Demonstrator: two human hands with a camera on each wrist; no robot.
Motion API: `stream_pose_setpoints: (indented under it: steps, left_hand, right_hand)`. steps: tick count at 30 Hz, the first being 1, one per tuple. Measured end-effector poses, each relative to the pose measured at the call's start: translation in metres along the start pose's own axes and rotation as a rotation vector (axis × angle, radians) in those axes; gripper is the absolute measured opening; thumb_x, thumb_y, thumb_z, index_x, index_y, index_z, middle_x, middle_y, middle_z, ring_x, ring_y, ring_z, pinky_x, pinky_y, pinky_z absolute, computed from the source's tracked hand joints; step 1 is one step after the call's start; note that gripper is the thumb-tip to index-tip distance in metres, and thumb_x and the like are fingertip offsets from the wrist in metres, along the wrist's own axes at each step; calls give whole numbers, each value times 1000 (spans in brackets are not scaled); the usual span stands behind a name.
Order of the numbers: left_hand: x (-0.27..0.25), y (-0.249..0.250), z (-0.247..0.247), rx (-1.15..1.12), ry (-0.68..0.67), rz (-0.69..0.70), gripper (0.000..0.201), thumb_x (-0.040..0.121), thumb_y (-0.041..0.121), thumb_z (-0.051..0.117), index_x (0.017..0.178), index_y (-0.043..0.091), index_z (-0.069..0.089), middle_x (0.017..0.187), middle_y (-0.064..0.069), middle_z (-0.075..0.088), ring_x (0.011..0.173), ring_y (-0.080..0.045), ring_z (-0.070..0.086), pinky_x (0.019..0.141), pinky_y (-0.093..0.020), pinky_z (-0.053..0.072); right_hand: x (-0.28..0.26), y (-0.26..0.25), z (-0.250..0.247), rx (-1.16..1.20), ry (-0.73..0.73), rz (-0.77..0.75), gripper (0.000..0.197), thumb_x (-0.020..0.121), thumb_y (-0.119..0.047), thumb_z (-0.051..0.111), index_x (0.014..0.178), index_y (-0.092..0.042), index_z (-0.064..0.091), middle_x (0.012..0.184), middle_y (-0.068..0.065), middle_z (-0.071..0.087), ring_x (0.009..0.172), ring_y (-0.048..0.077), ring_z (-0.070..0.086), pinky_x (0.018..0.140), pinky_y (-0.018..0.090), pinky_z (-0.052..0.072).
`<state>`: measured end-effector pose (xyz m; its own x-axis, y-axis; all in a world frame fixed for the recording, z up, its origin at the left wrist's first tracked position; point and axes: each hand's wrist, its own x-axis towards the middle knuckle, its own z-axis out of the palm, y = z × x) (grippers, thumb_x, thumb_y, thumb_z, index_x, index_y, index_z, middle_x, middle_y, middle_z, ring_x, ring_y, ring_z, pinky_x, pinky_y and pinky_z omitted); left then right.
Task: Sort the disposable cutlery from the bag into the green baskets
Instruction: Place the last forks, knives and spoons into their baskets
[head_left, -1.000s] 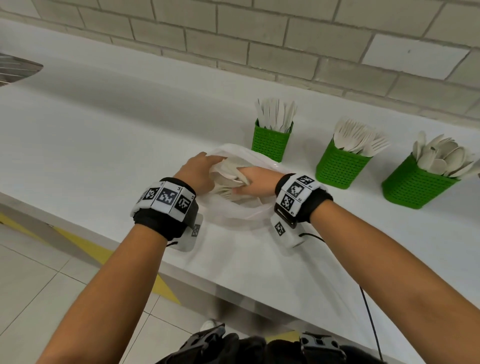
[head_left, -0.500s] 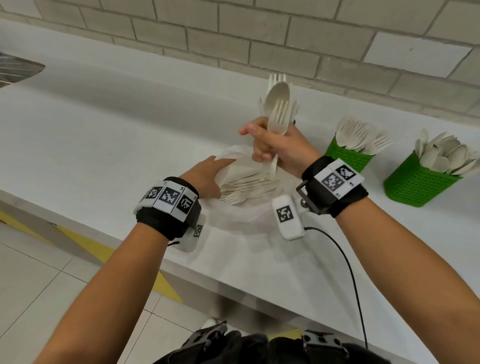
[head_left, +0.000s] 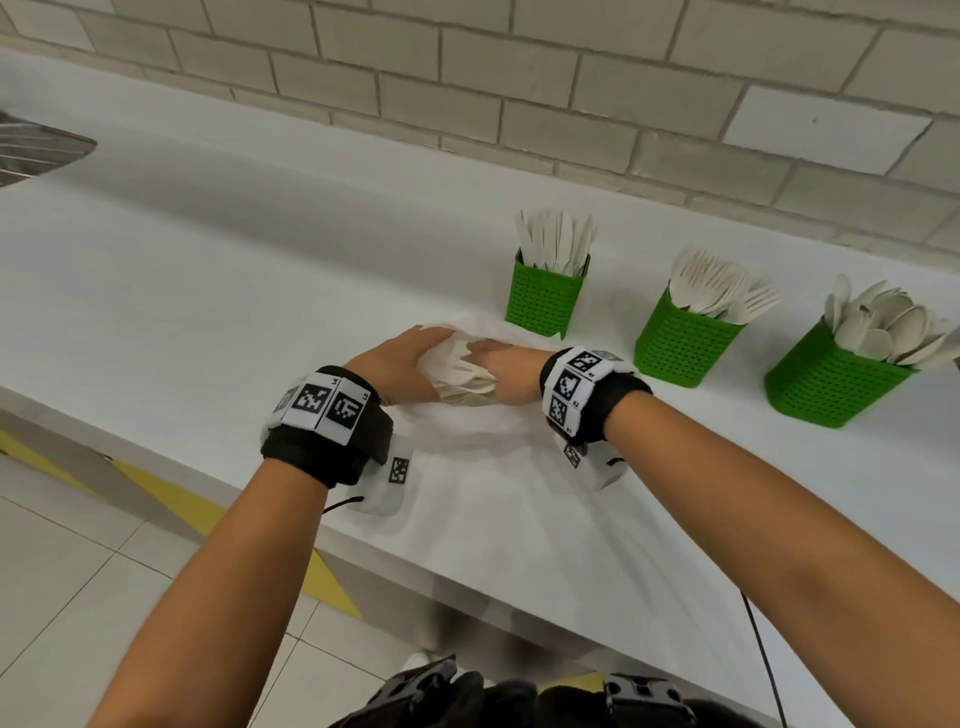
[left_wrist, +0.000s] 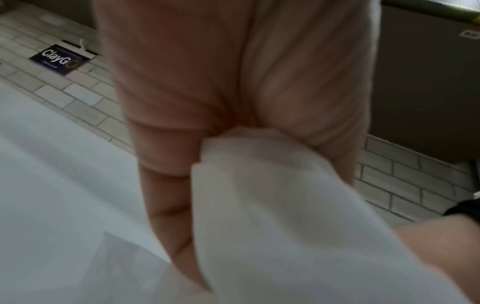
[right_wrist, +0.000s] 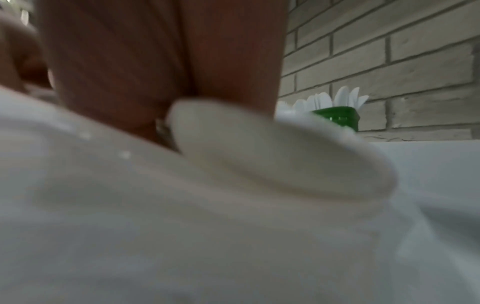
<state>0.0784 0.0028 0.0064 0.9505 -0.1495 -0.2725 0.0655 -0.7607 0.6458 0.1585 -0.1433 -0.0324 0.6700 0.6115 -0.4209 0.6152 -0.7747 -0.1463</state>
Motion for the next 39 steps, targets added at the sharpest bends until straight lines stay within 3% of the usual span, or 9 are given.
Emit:
stream_pose_setpoints:
  steps: [6, 11, 16, 19, 22, 27, 32, 35, 39]
  left_hand:
    - [2, 0, -3, 63, -17, -10, 74, 80, 3, 64, 143, 22, 29, 138, -4, 35, 126, -24, 39, 96, -28, 34]
    - [11, 3, -7, 96, 25, -40, 75, 81, -3, 55, 144, 26, 27, 135, -7, 33, 121, -27, 41, 87, -27, 36]
    - [15, -3, -10, 62, 125, -24, 59, 80, -12, 43, 122, 28, 57, 129, -9, 35, 102, -19, 44, 74, -20, 39]
    - [17, -6, -6, 94, 220, -70, 56, 82, -11, 41, 120, 25, 62, 138, -8, 34, 123, -21, 41, 88, -19, 34]
    - [17, -8, -2, 158, 230, -119, 58, 84, -6, 44, 130, 27, 54, 138, -9, 36, 125, -27, 42, 99, -28, 34]
    - [13, -16, -1, 188, 167, -143, 63, 83, -8, 41, 132, 30, 51, 137, -8, 40, 125, -29, 43, 100, -30, 37]
    - [15, -18, -2, 39, 131, -142, 56, 80, -6, 54, 129, 22, 55, 133, -4, 53, 117, -24, 51, 83, -21, 39]
    - [18, -18, 2, 41, 53, -152, 59, 79, -2, 58, 131, 26, 52, 136, -4, 49, 119, -24, 50, 93, -27, 42]
    - [21, -20, 7, 80, -5, -142, 63, 81, -2, 56, 133, 32, 48, 146, 0, 38, 129, -22, 40, 103, -28, 36]
  right_hand:
    - [4, 8, 15, -80, -25, 20, 72, 91, -31, 56, 147, -4, 18, 150, 19, 21, 136, 34, 31, 111, 38, 27]
    - [-5, 3, 0, -257, -5, 0, 46, 92, -34, 54, 129, -9, 44, 129, 16, 47, 119, 36, 44, 95, 39, 38]
    - [-19, 3, 4, -237, 133, -90, 30, 94, -28, 47, 117, -8, 52, 111, 17, 60, 113, 31, 46, 78, 30, 35]
    - [-25, 3, 12, -153, 122, -98, 28, 95, -21, 46, 119, -7, 50, 113, 19, 55, 110, 31, 49, 75, 30, 35]
    - [-29, 4, 15, -90, 123, -62, 37, 95, -27, 48, 126, -8, 46, 120, 20, 47, 104, 34, 54, 74, 29, 37]
    - [-36, 16, 2, 194, 166, -117, 35, 94, -24, 51, 127, -12, 47, 126, 8, 56, 115, 24, 53, 81, 21, 33]
    - [-38, 24, -2, 380, 234, -186, 45, 94, -17, 52, 138, -13, 40, 134, 7, 52, 120, 20, 48, 93, 21, 34]
    - [-36, 24, 0, 503, 334, -191, 39, 95, -21, 53, 128, -2, 44, 116, 8, 62, 110, 24, 55, 91, 30, 41]
    - [-43, 20, -11, 750, 457, -222, 24, 98, -21, 47, 117, -6, 44, 80, -8, 62, 87, 8, 57, 91, 28, 42]
